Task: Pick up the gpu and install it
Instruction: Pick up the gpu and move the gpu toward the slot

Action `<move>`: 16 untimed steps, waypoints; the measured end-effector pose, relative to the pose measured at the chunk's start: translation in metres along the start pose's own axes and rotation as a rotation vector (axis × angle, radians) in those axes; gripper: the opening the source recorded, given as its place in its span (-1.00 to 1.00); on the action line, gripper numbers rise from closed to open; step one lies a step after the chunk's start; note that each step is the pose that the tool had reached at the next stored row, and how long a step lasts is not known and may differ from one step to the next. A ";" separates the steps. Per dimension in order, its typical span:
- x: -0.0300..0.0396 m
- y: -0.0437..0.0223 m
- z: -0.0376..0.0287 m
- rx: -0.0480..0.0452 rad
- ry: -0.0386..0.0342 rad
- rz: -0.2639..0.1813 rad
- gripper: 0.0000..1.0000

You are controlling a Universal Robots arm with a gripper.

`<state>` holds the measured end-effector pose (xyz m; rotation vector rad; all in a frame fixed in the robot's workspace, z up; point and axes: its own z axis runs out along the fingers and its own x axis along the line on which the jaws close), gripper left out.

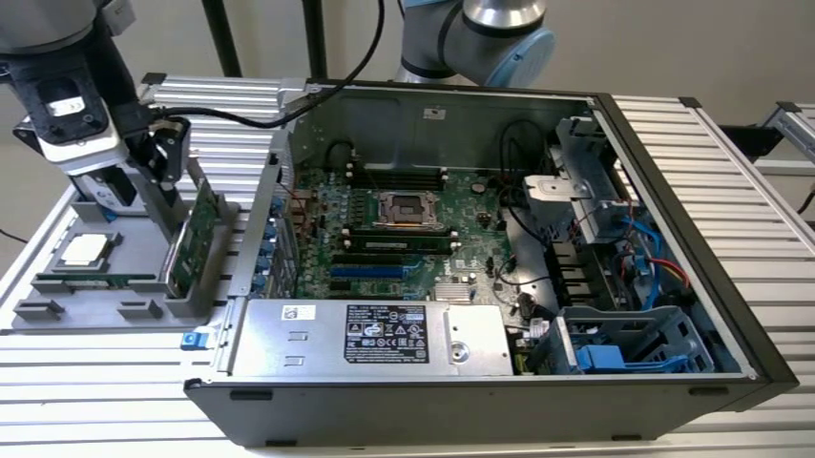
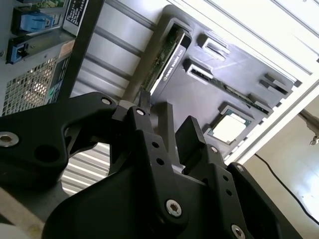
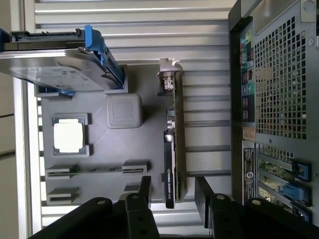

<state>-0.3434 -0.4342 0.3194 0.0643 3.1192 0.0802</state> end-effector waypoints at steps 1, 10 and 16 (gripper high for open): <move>0.0000 0.0000 0.0006 -0.0001 -0.0001 0.000 1.00; 0.0001 -0.0003 0.0055 -0.0001 -0.0001 0.000 1.00; 0.0002 -0.0005 0.0094 -0.0001 -0.0001 0.000 1.00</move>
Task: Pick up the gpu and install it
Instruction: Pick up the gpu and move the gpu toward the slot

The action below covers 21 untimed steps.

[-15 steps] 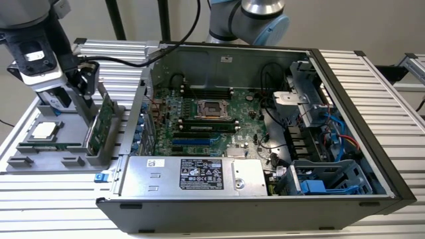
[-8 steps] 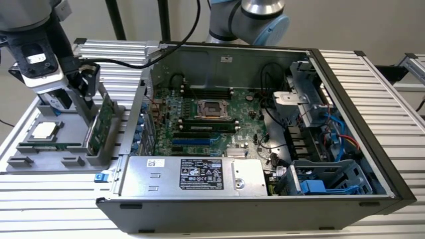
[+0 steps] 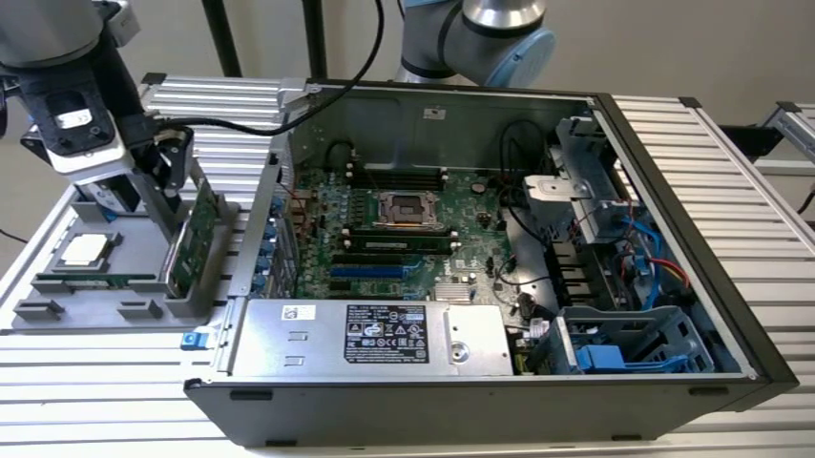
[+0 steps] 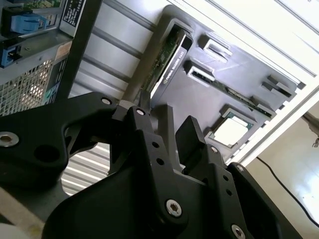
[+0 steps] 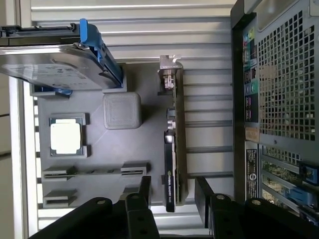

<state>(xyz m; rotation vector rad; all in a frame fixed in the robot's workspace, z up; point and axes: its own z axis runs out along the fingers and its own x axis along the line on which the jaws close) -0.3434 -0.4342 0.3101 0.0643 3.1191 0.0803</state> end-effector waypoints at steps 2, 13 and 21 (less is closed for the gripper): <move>0.0000 -0.0001 0.0010 0.0002 0.0002 0.000 1.00; 0.0001 -0.0004 0.0076 0.0001 0.0001 0.000 1.00; 0.0002 -0.0007 0.0123 0.0001 0.0001 0.000 1.00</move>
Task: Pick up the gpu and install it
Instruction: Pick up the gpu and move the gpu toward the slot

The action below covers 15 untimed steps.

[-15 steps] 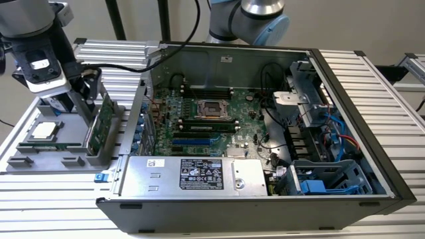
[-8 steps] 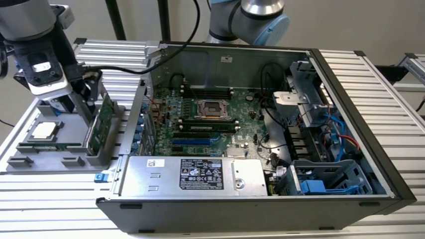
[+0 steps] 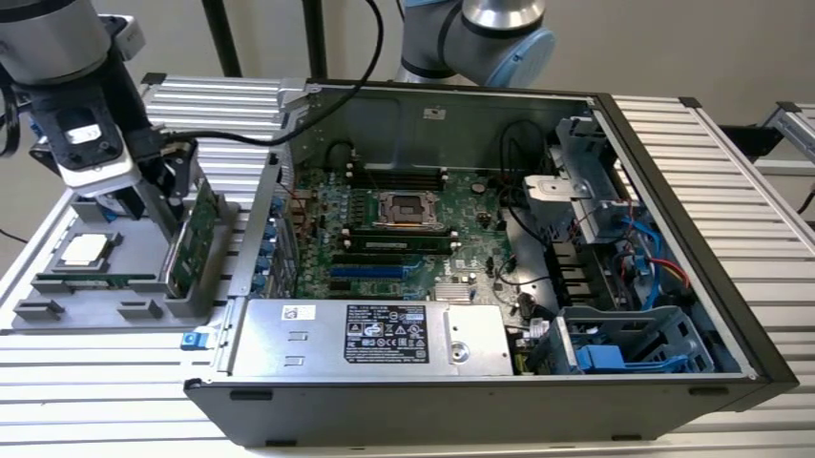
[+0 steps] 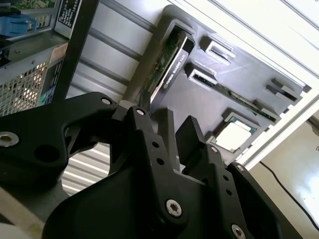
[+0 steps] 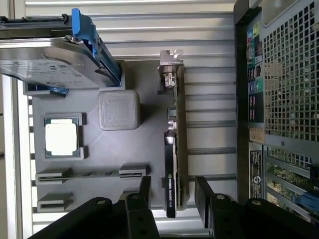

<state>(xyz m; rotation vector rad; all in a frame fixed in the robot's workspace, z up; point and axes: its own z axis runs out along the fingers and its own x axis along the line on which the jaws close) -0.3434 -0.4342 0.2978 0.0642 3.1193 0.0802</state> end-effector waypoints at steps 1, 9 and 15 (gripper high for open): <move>0.0000 0.0000 0.0006 0.0000 0.0000 0.000 1.00; 0.0001 -0.0003 0.0053 0.0000 0.0000 0.000 1.00; 0.0002 -0.0004 0.0085 0.0000 0.0000 0.000 1.00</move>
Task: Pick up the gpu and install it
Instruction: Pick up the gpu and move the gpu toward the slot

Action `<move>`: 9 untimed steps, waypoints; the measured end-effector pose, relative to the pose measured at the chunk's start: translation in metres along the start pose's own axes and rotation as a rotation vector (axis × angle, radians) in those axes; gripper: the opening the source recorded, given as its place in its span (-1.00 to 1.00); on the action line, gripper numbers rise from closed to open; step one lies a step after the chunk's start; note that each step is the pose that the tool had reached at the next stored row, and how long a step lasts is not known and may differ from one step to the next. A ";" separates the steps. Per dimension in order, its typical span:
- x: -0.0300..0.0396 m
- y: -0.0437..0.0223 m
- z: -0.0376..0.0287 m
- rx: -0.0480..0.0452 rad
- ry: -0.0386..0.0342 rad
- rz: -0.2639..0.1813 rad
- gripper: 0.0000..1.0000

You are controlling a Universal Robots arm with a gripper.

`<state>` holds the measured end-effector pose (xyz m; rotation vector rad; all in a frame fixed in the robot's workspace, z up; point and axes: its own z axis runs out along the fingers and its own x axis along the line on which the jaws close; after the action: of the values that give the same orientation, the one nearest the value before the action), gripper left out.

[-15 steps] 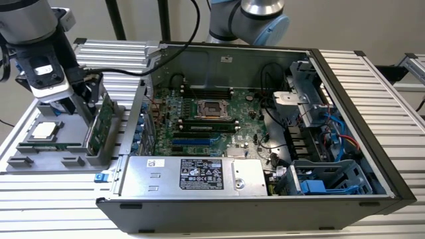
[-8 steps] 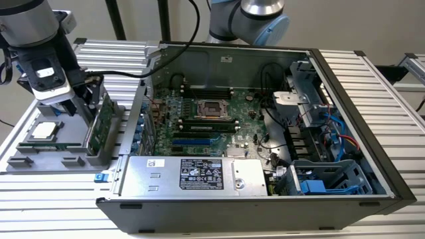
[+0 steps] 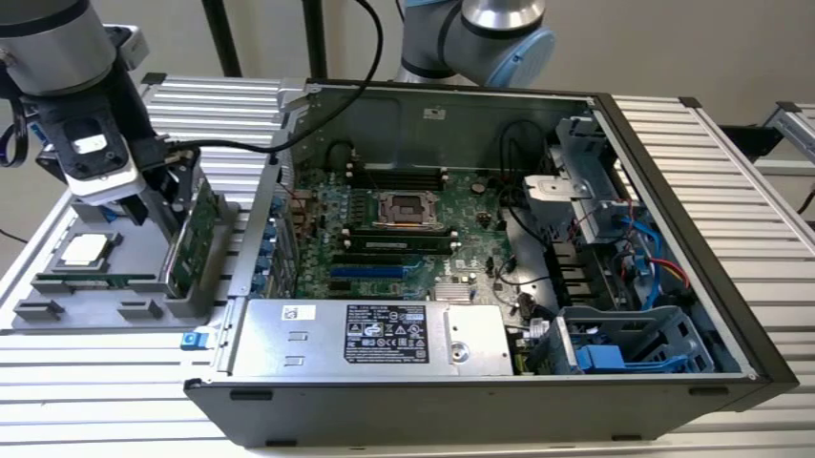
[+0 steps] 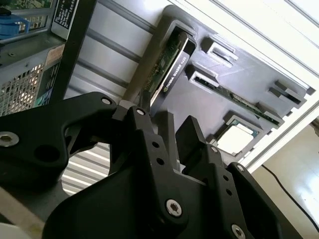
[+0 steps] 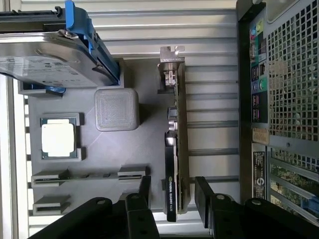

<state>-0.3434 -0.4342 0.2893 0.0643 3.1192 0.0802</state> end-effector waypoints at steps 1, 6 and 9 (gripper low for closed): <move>0.0000 0.0000 0.0005 0.0000 0.0000 0.000 1.00; 0.0001 -0.0002 0.0030 0.0000 0.0000 0.000 1.00; 0.0001 -0.0003 0.0045 0.0000 0.0000 0.000 1.00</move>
<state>-0.3434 -0.4342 0.2848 0.0643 3.1192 0.0802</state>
